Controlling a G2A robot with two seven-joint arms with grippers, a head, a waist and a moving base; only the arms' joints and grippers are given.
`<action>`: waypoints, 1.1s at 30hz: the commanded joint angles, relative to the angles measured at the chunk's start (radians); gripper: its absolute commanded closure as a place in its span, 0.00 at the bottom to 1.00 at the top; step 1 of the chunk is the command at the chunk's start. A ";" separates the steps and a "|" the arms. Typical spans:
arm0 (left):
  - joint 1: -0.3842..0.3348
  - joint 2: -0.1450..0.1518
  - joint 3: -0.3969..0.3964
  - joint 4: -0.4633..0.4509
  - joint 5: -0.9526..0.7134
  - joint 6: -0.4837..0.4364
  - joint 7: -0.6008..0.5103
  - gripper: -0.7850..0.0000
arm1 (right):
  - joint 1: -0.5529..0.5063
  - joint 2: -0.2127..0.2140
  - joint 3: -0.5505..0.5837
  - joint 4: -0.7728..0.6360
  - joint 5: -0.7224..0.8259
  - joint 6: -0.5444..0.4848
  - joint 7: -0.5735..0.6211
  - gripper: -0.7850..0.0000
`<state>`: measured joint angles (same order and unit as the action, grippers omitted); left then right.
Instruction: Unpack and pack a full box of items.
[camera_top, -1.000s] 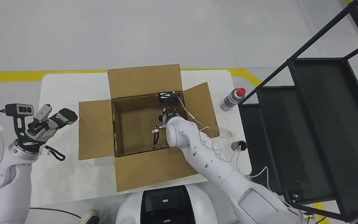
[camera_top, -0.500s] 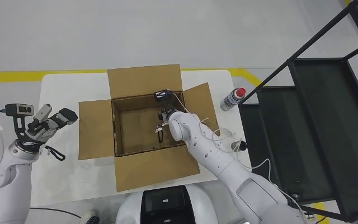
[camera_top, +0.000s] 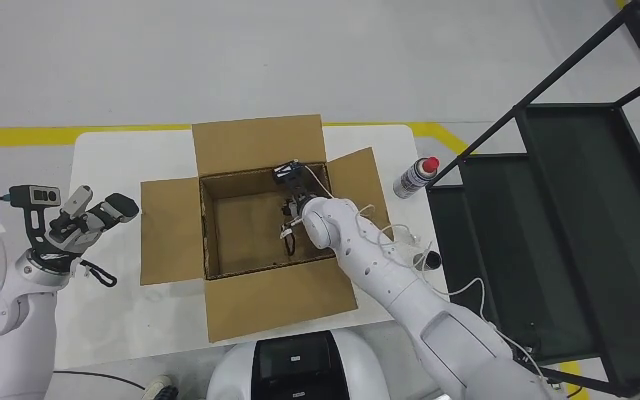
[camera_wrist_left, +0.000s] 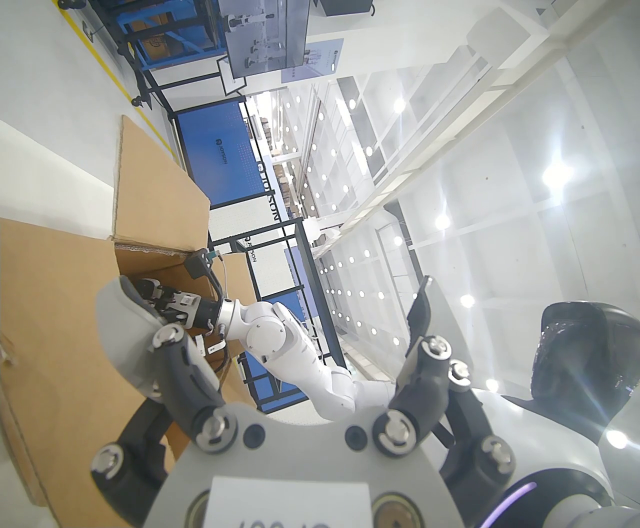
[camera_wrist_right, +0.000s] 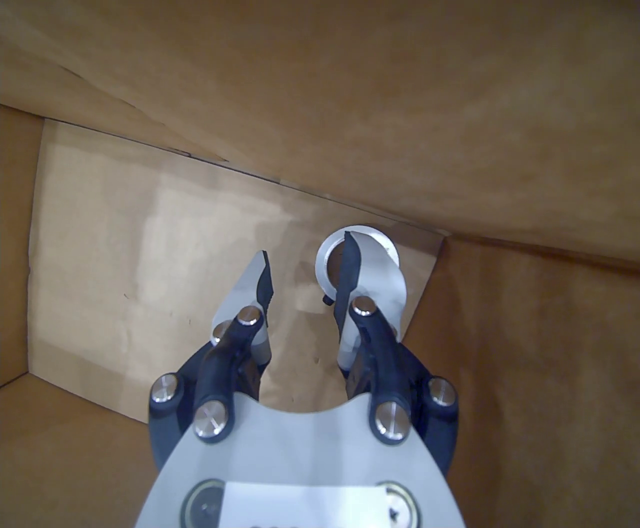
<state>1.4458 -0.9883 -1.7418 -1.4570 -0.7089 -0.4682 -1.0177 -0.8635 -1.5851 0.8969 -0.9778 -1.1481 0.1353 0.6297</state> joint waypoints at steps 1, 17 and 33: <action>0.000 0.000 0.000 0.000 0.000 0.000 0.000 0.00 | 0.006 -0.002 -0.001 0.009 -0.005 0.002 -0.002 0.60; 0.000 0.000 0.000 0.000 0.000 0.000 0.000 0.00 | 0.001 -0.015 -0.016 0.011 -0.028 0.033 0.033 1.00; 0.000 0.000 0.000 0.000 0.000 0.000 0.000 0.00 | -0.244 0.052 0.088 -0.408 -0.165 -0.035 0.099 1.00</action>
<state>1.4458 -0.9883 -1.7418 -1.4570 -0.7089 -0.4682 -1.0177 -1.0980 -1.5356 0.9810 -1.3711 -1.3050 0.0998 0.7290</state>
